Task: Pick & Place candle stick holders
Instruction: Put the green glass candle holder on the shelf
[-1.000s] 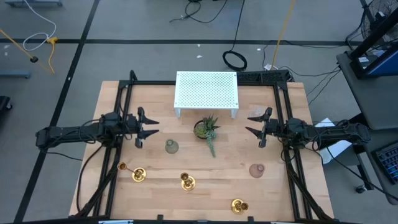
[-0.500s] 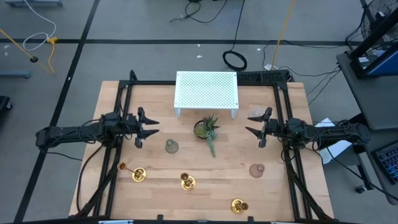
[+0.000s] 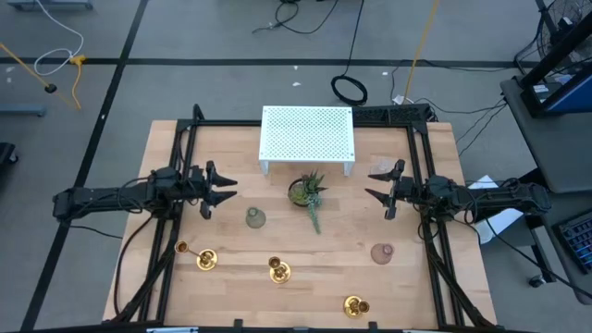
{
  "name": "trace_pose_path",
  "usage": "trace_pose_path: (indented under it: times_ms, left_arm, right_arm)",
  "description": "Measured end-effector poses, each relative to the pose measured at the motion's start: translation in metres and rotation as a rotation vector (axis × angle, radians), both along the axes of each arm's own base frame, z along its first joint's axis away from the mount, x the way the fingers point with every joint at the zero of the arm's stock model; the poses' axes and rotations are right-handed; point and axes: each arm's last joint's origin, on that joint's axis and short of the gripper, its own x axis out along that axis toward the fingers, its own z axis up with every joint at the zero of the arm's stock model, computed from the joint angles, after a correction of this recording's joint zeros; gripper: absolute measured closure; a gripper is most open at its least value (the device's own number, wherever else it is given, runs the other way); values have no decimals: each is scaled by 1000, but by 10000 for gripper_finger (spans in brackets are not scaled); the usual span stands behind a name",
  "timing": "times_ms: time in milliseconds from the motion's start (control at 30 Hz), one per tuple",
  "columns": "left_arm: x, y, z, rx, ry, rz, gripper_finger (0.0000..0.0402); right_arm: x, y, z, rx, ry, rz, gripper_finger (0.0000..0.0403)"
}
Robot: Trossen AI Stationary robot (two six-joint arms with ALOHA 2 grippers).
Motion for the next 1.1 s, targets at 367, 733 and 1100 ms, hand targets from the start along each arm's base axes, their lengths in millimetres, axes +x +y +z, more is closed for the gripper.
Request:
trace_pose_path:
  times_ms: [367, 733, 1100]
  left_arm:
    - [11, -9, -4, -29, 33, -60, 229]
    - [23, -23, -26, 14, 229, -92, 229]
    - [30, -29, -36, 26, 296, -77, 164]
  right_arm:
    - [-1, 0, 14, -79, -130, -7, 206]
    - [-3, 0, 22, -21, -232, -2, 206]
    - [-3, 0, 22, 28, -243, 4, 206]
